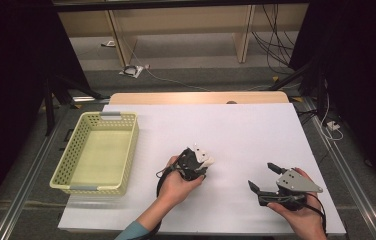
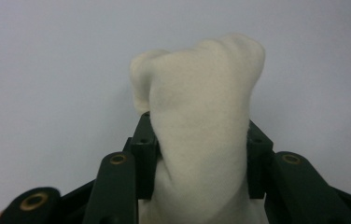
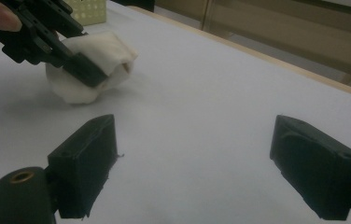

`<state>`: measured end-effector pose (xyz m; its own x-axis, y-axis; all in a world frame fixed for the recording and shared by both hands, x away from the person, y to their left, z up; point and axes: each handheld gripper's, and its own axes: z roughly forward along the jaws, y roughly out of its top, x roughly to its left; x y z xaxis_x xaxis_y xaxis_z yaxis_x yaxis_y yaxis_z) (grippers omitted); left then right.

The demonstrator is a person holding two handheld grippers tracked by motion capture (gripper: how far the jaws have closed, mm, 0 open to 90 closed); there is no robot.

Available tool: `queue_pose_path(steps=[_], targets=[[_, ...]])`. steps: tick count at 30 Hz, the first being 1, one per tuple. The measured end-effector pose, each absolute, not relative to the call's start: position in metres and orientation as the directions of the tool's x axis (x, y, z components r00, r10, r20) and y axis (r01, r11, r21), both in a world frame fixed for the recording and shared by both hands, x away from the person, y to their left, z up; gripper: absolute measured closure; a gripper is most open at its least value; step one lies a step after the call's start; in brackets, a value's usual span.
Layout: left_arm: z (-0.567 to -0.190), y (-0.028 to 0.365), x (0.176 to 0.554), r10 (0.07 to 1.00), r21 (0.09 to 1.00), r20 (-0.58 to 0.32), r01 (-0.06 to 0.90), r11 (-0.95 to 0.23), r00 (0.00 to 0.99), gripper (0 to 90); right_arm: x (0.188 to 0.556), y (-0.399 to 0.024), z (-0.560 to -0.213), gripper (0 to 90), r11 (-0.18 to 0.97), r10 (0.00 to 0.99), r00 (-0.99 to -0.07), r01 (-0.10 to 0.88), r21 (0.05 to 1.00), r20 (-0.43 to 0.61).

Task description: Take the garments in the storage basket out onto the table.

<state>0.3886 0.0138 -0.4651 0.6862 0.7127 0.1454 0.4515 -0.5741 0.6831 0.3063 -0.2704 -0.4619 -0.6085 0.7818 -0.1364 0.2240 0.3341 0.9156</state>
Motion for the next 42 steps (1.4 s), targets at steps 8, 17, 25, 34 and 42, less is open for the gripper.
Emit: queue_pose_path(steps=[8, 17, 25, 34, 42], targets=[[-0.466, 0.012, 0.390, 0.709, 0.678, 0.145, 0.452, -0.579, 0.691, 56.9, 0.306, -0.270, -0.462, 15.5, 0.336, 0.782, -0.609, 0.227, 0.914, -0.136], [-0.468, 0.012, 0.392, 0.710, 0.681, 0.131, 0.457, -0.572, 0.692, 49.5, 0.307, -0.271, -0.462, 15.5, 0.336, 0.782, -0.608, 0.226, 0.914, -0.137], [-0.469, 0.011, 0.394, 0.717, 0.685, 0.124, 0.463, -0.562, 0.686, 35.2, 0.307, -0.271, -0.463, 15.5, 0.336, 0.783, -0.607, 0.230, 0.913, -0.136], [-0.462, 0.012, 0.394, 0.730, 0.708, 0.108, 0.463, -0.533, 0.675, 14.8, 0.307, -0.271, -0.463, 15.5, 0.332, 0.785, -0.606, 0.232, 0.914, -0.131], [-0.448, 0.024, 0.385, 0.710, 0.717, 0.076, 0.456, -0.527, 0.700, 0.0, 0.308, -0.272, -0.463, 15.5, 0.331, 0.786, -0.604, 0.236, 0.914, -0.129]])
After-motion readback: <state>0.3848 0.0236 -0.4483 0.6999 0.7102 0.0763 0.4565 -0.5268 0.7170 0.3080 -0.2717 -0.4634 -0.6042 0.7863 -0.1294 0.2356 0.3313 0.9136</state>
